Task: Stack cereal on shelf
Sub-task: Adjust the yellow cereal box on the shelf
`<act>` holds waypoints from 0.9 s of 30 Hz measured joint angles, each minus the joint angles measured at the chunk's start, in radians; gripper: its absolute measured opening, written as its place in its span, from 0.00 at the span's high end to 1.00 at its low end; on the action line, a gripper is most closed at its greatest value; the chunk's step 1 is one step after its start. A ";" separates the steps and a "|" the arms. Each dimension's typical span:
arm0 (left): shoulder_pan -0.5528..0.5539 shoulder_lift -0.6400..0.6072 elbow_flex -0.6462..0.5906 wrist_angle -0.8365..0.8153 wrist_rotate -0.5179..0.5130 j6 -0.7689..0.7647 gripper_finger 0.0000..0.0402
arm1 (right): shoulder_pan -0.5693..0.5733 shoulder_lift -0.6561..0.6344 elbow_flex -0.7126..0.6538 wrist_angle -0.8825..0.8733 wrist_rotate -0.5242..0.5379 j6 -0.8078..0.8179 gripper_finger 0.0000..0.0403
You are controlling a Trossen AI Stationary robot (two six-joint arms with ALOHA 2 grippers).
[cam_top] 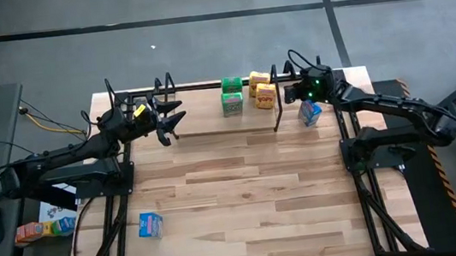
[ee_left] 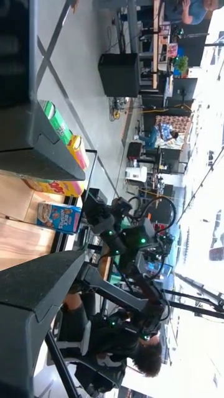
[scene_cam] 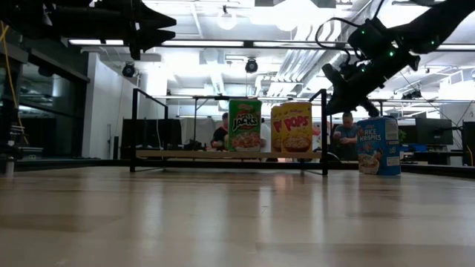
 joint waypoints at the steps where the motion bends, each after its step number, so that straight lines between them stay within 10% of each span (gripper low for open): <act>1: 0.000 0.000 0.000 0.000 0.000 0.001 0.54 | -0.002 0.007 -0.011 0.031 -0.025 0.016 1.00; 27: 0.000 0.000 0.000 0.005 0.000 0.004 0.54 | -0.003 0.082 -0.020 0.230 -0.162 0.059 1.00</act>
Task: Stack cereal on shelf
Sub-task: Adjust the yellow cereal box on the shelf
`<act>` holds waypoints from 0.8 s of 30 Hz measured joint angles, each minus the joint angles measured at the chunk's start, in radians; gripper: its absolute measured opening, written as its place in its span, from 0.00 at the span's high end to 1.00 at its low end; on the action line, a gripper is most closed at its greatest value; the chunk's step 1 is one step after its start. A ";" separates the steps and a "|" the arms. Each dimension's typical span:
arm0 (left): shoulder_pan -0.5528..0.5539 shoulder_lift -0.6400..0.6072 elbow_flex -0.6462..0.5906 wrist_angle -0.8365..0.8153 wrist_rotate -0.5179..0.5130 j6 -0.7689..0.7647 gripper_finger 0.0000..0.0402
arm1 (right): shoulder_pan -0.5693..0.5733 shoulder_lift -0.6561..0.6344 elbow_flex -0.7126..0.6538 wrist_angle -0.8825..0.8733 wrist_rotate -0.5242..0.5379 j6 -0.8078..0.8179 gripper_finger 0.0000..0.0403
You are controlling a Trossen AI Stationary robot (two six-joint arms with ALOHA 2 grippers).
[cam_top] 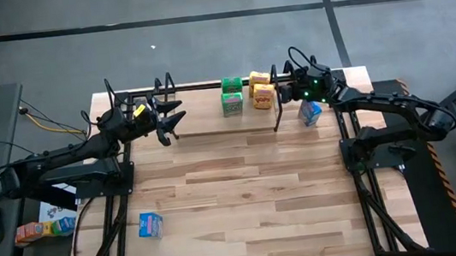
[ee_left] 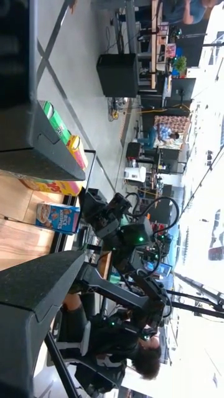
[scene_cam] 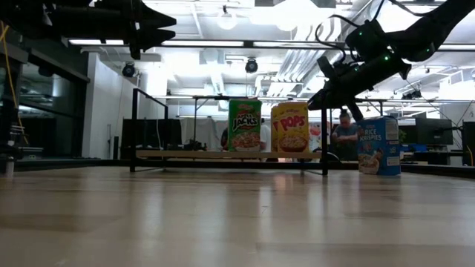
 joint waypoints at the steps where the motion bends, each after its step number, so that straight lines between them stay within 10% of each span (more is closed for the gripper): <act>1: 0.000 0.000 0.000 0.000 0.000 0.000 0.54 | 0.000 0.000 0.000 0.004 0.004 -0.006 1.00; 24: 0.000 0.000 0.000 -0.001 0.000 0.007 0.54 | 0.000 0.000 0.006 -0.088 -0.121 -0.013 1.00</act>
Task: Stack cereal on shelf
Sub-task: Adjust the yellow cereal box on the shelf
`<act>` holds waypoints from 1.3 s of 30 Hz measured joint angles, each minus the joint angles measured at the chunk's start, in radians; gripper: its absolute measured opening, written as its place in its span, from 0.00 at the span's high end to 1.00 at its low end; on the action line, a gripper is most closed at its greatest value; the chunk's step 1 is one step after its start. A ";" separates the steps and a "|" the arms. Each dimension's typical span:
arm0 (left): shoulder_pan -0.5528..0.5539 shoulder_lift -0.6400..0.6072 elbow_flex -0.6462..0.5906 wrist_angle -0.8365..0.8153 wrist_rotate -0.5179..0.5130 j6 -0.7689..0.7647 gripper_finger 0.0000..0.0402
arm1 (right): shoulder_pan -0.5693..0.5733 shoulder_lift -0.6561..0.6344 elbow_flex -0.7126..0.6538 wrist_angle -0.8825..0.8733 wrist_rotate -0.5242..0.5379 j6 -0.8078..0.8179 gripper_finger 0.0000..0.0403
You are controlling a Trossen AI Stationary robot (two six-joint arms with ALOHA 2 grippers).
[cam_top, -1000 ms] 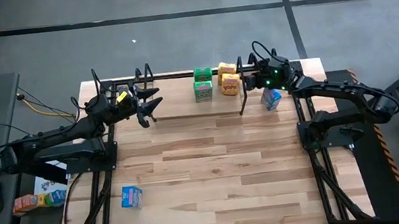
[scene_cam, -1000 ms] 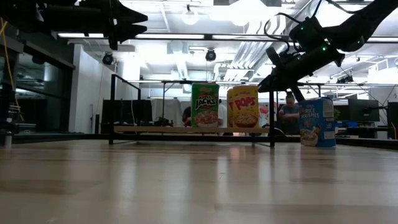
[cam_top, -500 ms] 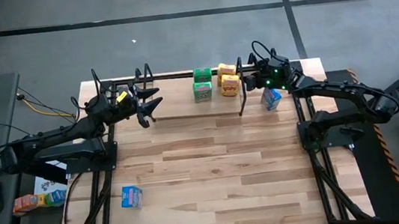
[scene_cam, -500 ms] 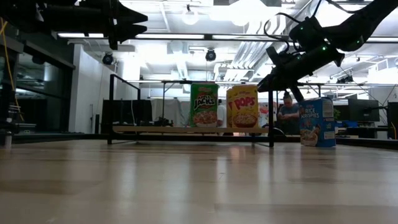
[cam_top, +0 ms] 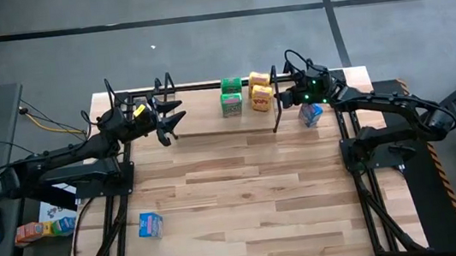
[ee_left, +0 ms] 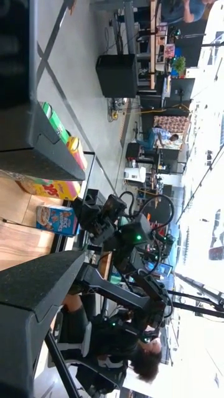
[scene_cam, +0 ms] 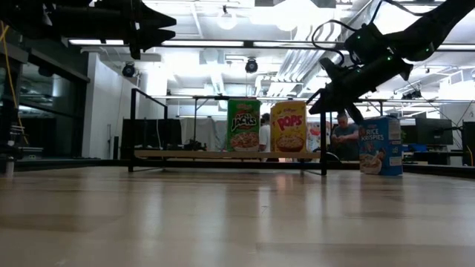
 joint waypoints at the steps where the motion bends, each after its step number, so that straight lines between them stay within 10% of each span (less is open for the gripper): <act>1: 0.000 0.000 0.000 0.000 0.000 0.000 0.54 | 0.000 0.000 0.000 -0.001 0.000 -0.002 1.00; 25: 0.000 0.000 0.000 0.000 -0.028 0.000 0.54 | -0.028 -0.087 0.001 0.029 0.130 -0.030 1.00; 39: 0.000 0.000 0.000 0.003 -0.033 0.000 0.54 | 0.147 -0.032 0.534 -0.747 0.234 -0.381 1.00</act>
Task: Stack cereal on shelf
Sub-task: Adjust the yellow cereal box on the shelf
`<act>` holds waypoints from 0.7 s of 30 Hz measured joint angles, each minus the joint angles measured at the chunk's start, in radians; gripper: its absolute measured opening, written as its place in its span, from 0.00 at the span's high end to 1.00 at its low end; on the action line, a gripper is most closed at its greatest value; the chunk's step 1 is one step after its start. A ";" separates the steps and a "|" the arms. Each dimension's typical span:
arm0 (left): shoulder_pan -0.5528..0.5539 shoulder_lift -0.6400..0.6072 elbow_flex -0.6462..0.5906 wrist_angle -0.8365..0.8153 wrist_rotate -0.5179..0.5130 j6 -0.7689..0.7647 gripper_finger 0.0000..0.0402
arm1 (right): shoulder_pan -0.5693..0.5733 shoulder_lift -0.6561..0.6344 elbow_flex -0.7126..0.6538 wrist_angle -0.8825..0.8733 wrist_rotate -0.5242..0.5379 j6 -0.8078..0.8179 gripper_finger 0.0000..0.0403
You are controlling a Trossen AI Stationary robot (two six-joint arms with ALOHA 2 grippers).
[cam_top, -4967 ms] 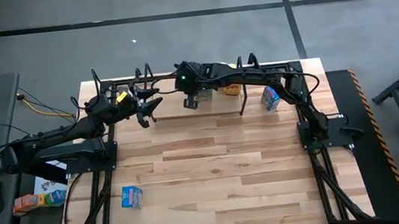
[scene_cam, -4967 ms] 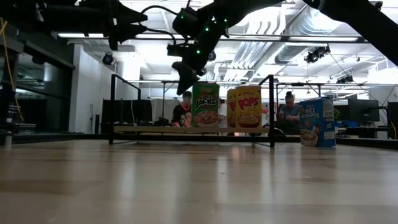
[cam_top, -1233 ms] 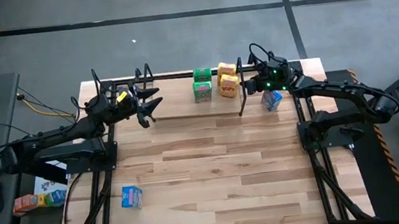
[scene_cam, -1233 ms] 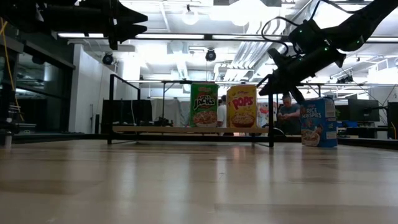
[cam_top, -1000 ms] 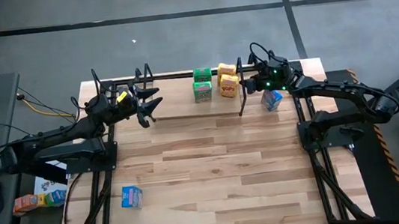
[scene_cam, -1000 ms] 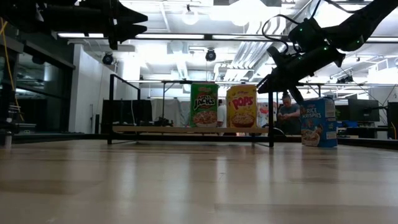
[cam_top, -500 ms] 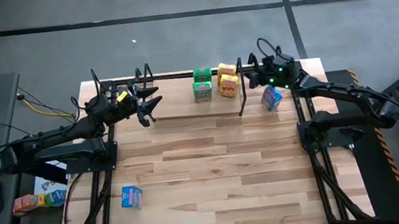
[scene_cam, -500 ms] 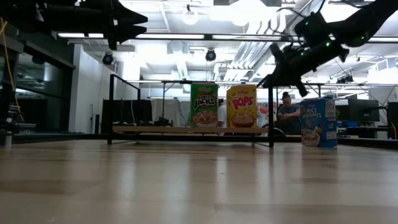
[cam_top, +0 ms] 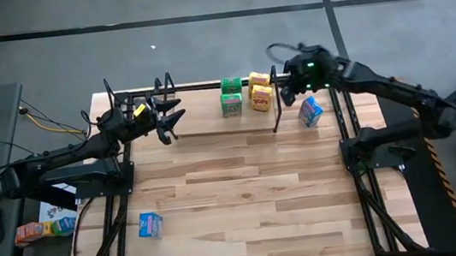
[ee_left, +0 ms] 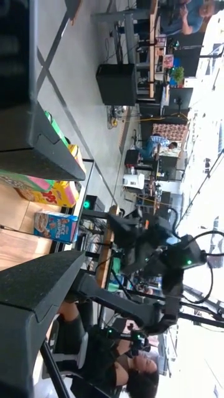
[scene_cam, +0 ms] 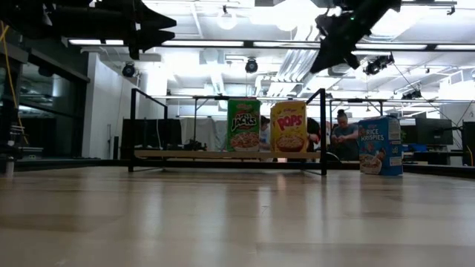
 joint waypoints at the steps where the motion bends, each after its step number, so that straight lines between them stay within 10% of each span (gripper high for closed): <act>1: 0.000 0.000 0.000 0.000 0.000 0.000 0.54 | 0.023 0.037 0.040 -0.073 0.008 -0.015 1.00; 21: 0.000 0.000 0.000 -0.002 -0.001 0.000 0.54 | 0.190 0.454 0.381 -0.425 0.130 -0.054 1.00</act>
